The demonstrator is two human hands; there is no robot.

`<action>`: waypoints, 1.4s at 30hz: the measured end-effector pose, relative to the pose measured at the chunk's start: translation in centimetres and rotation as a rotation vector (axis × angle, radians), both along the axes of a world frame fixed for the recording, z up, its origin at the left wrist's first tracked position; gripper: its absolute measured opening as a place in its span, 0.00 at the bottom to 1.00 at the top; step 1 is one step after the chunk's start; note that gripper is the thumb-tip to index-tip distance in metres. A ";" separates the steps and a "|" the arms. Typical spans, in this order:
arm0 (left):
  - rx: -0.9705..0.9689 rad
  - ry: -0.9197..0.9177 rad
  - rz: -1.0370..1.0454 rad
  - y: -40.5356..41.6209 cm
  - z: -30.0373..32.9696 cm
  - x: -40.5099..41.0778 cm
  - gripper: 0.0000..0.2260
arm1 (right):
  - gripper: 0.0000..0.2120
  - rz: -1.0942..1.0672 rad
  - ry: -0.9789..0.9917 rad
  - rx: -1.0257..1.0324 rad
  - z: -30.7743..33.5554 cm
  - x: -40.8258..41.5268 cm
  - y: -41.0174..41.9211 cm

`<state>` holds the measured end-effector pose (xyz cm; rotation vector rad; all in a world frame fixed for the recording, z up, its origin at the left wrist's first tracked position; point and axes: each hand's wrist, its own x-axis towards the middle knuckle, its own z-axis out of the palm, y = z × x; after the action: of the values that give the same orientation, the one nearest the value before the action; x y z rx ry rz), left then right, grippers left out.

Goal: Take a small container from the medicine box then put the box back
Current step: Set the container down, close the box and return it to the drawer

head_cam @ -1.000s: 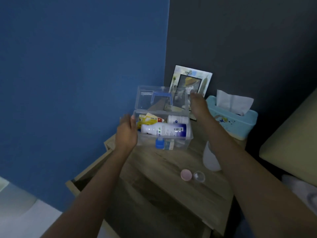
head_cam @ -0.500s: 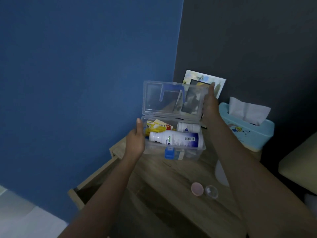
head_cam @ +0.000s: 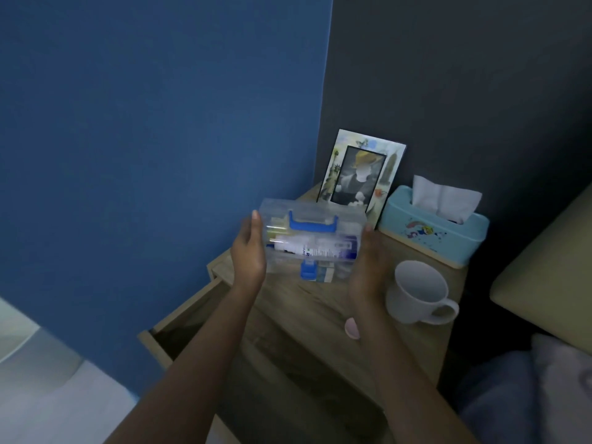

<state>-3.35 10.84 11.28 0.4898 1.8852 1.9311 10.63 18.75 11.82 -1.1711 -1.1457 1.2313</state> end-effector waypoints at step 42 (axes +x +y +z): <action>-0.410 0.424 -0.163 -0.5 -4.0 6.2 0.08 | 0.17 0.087 -0.073 -0.013 -2.3 -0.1 1.5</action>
<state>2.83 10.32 7.28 0.9391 2.3384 1.3585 10.53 20.30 9.56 -1.1951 -1.2561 1.2725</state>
